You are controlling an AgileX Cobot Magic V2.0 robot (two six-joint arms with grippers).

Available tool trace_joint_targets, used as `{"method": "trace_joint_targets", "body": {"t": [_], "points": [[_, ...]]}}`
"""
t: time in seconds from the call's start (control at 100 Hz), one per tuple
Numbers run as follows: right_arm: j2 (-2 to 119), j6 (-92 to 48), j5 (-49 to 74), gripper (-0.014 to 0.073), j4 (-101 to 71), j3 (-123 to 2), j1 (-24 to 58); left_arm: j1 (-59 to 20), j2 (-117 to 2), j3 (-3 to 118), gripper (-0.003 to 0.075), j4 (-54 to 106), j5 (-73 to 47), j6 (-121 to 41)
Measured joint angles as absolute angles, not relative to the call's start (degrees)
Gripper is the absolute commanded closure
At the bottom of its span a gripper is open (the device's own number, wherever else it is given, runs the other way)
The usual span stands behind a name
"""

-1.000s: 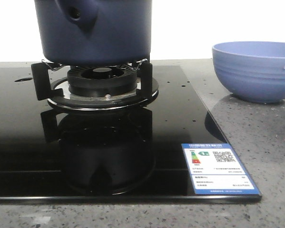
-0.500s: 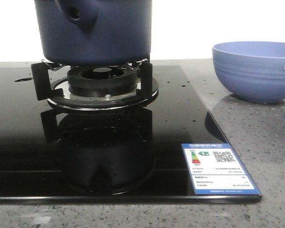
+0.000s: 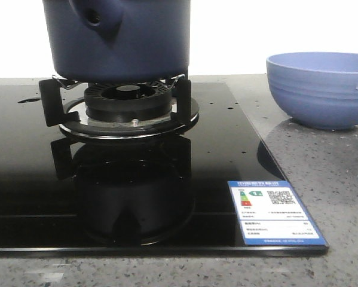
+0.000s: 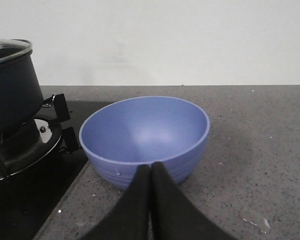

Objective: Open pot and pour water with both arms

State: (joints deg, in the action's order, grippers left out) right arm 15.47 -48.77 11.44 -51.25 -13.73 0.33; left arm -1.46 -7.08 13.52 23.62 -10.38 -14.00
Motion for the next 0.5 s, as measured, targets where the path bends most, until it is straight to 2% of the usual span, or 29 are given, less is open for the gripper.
{"method": "trace_joint_targets", "body": {"t": [0.14, 0.37, 0.5], "points": [[15.47, -48.77, 11.44, 0.0655, -51.25, -13.73, 0.33, -1.46, -5.82, 9.8, 0.0741, 12.91, -7.11, -4.58], [15.47, -48.77, 11.44, 0.0655, -51.34, -13.73, 0.33, -2.36, 0.22, 0.12, 0.0741, 9.54, -2.23, -2.11], [15.47, -48.77, 11.44, 0.0655, -51.34, -13.73, 0.33, -2.4, 0.22, 0.12, 0.0741, 9.31, -2.03, -1.72]]}}
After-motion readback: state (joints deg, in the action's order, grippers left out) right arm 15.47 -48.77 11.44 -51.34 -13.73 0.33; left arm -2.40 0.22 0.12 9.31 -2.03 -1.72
